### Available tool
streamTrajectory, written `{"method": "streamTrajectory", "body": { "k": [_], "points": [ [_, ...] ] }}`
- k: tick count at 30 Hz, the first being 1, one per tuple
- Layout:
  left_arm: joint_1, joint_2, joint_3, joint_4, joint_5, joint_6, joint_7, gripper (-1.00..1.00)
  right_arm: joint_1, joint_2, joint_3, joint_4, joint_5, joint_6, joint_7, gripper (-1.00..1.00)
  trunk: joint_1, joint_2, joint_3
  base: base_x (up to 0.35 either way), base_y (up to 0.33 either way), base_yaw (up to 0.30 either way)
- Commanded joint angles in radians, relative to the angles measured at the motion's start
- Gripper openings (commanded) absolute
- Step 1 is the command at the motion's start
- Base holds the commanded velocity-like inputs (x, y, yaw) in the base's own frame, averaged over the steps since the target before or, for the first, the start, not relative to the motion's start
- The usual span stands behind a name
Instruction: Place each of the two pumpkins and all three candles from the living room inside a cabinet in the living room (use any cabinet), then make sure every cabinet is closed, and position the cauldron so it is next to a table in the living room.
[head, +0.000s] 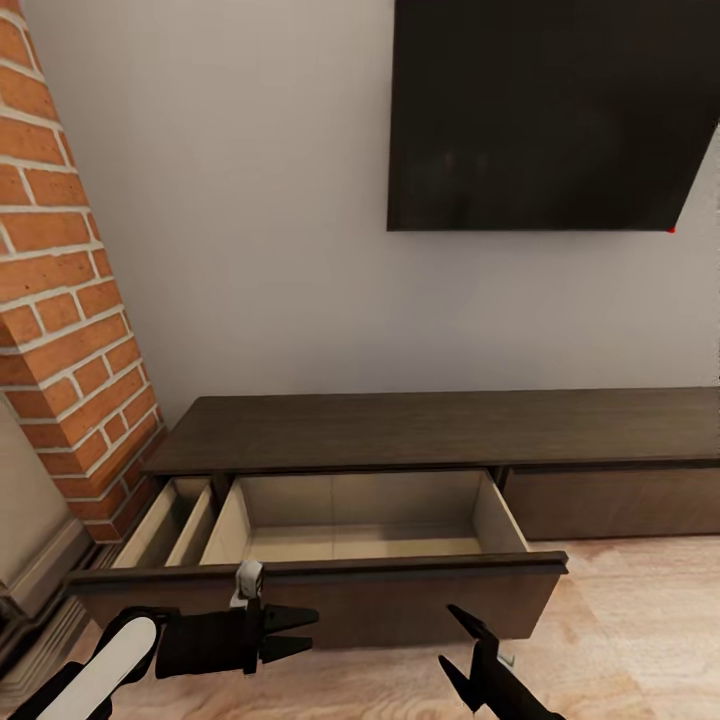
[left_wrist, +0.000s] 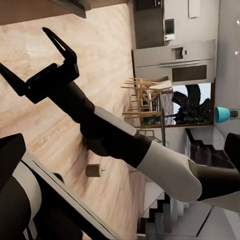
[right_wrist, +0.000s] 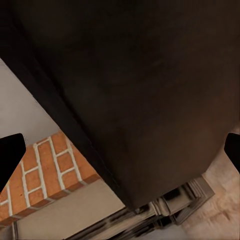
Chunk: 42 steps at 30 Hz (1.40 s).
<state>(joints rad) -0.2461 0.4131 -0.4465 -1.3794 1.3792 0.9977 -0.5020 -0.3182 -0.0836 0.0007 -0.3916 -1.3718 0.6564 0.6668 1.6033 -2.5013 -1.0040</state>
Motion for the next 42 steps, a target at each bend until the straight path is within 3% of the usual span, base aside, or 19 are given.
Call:
{"method": "streamTrajectory", "body": {
  "k": [1, 7, 42],
  "points": [
    [-0.001, 0.001, -0.001, 0.0, -0.003, 0.001, -0.006, 1.0, 0.0, 0.0, 0.0, 0.003, -0.006, 0.006, 0.0, 1.0, -0.001, 0.0, 0.003, 0.0, 0.0, 0.0],
    [-0.001, 0.001, -0.001, 0.0, -0.003, 0.001, -0.006, 1.0, -0.001, 0.0, -0.003, 0.063, -0.009, 0.007, 0.01, 1.0, -0.003, 0.001, 0.026, 0.0, 0.0, 0.0],
    [0.0, 0.002, -0.001, 0.0, -0.002, 0.001, -0.006, 1.0, -0.001, -0.006, -0.003, 0.077, -0.012, 0.019, 0.008, 1.0, -0.137, 0.246, 0.136, 0.0, 0.0, 0.0]
  ]
}}
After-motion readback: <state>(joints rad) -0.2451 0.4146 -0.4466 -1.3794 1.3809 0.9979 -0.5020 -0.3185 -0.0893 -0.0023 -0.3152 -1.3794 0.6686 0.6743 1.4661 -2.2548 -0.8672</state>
